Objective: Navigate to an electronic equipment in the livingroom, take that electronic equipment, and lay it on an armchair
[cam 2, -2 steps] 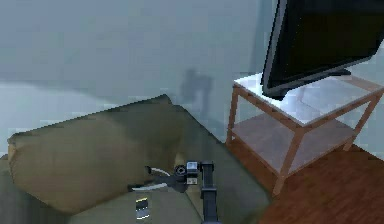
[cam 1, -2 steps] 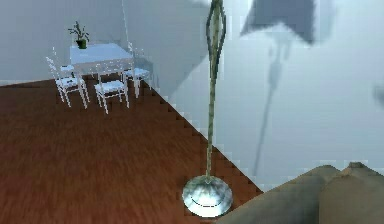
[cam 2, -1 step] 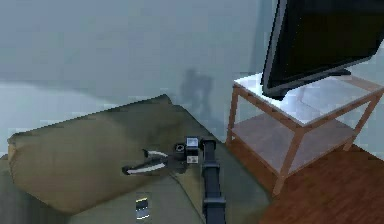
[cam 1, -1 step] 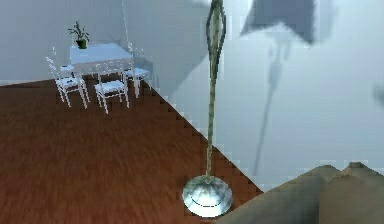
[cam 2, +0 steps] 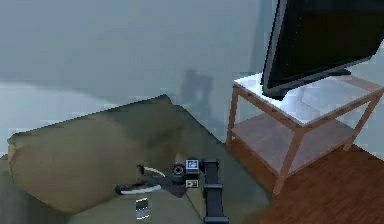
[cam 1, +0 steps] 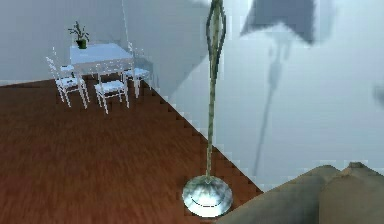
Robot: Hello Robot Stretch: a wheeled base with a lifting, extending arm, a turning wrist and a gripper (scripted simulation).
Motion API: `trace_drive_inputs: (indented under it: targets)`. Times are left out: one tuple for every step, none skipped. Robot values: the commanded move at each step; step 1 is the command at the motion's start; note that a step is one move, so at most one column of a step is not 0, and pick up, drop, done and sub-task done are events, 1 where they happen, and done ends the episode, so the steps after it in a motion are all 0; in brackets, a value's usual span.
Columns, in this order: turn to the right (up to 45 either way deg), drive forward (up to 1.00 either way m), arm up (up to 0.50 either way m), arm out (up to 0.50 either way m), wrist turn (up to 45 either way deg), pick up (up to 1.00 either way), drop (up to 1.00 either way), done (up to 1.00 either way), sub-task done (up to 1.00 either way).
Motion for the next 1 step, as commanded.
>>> trace_drive_inputs:
  targets:
    - [0.0,0.0,0.0,0.0,0.0,0.0,0.0,1.0,0.0]
